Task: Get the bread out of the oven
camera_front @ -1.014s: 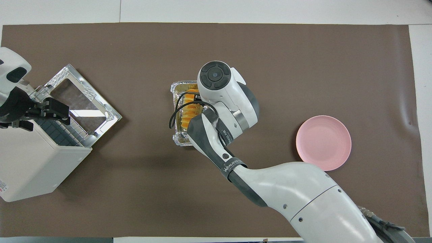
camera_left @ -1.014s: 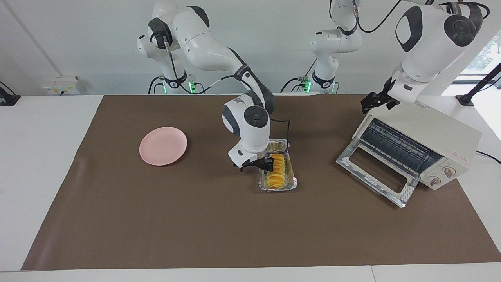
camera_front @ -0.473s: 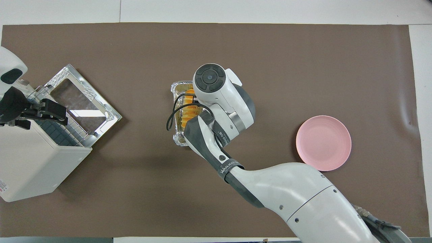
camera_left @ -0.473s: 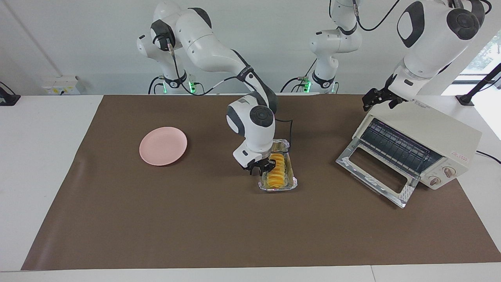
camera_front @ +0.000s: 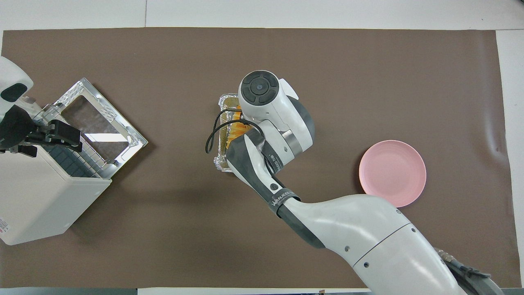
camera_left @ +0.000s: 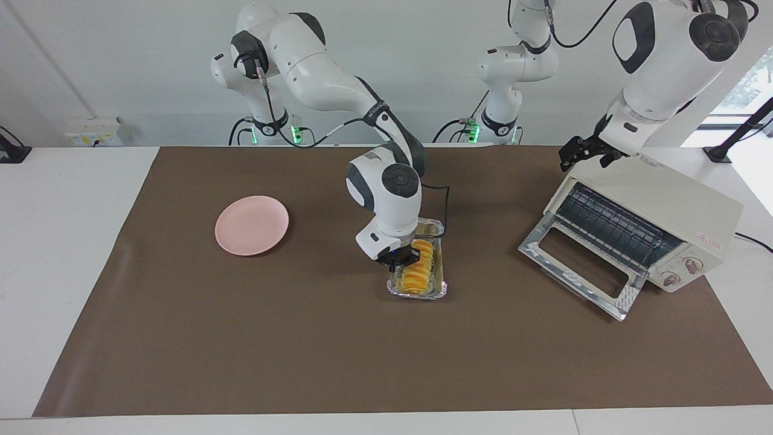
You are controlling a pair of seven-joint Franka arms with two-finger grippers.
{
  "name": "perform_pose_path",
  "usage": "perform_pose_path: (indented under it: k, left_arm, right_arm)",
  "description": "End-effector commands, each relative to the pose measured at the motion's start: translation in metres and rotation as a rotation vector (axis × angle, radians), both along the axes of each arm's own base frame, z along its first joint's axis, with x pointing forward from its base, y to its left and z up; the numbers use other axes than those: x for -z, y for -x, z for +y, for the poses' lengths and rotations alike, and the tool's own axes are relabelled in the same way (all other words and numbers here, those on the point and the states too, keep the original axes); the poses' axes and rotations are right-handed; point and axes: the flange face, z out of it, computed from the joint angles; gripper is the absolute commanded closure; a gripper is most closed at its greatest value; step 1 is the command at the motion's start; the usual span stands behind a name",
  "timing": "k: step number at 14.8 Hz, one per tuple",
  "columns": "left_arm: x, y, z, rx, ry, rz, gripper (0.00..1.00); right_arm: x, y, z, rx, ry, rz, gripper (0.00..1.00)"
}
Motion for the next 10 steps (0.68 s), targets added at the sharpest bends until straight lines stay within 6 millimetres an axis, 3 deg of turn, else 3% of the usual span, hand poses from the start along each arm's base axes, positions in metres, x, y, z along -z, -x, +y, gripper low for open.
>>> perform_pose_path:
  k: [1, 4, 7, 10]
  left_arm:
    - [-0.004, 0.005, 0.003, -0.002, 0.011, -0.005, 0.0]
    - [-0.005, 0.006, 0.003, -0.002, 0.011, -0.007, 0.0]
    - [-0.005, 0.005, 0.003, -0.002, 0.011, -0.008, 0.0]
    - [-0.005, 0.006, 0.003, -0.002, 0.011, -0.007, 0.0]
  right_arm:
    - [-0.037, -0.022, -0.034, 0.005, -0.038, 0.022, 1.0]
    - [-0.066, -0.064, -0.112, -0.031, -0.054, 0.02, 1.0]
    - [-0.061, -0.088, -0.182, -0.083, -0.04, 0.021, 1.0]
    - [-0.055, -0.109, -0.266, -0.125, -0.046, 0.01, 1.0]
